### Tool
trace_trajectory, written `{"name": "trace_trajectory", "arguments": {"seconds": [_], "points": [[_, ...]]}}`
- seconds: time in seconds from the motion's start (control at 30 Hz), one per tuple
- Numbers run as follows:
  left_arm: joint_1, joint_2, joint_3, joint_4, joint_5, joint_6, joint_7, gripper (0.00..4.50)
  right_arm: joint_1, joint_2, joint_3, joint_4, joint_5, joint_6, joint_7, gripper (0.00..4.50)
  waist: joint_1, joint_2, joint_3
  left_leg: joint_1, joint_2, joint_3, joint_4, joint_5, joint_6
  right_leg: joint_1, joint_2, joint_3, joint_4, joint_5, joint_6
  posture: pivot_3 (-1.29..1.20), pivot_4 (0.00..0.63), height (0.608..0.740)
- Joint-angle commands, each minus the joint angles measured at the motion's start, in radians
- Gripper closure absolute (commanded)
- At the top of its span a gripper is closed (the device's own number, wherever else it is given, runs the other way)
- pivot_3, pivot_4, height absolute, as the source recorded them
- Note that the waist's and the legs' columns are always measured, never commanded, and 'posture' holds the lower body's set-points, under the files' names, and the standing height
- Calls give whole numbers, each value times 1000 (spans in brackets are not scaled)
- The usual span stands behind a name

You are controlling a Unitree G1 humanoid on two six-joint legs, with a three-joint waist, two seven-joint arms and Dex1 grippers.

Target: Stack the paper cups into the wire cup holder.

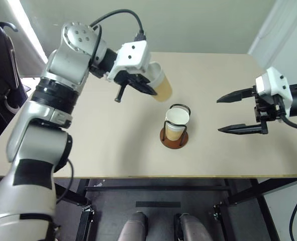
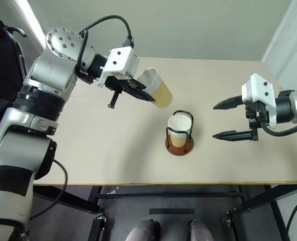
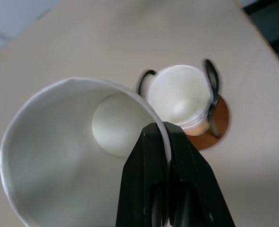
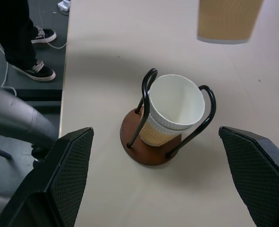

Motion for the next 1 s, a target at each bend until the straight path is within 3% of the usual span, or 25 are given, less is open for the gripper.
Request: {"name": "trace_trajectory", "arguments": {"seconds": [0.03, 0.63, 1.0], "points": [[-46, 43, -69, -43, -115, 32, -36, 4462, -12, -11, -24, -29, 11, -7, -12, 164, 1, 0, 0, 0, -1, 1, 0, 0, 0, 0, 0, 0, 0, 0, 0, 0, 150, 740], [-131, 24, -238, 50, -230, -7, -36, 4462, 50, 22, -37, -95, 21, -22, -81, 164, 1, 0, 0, 0, 0, 0, 1, 0, 1, 2, -1, 0, -1, -1, 2, 0, 150, 740], [-139, -99, -201, 208, -158, -136, -36, 4462, 92, 21, -54, -150, 46, -10, -122, 164, 6, 0, 0, 0, -1, 1, 3, -1, 2, 3, 0, -1, -1, -1, 5, 0, 150, 740]]}}
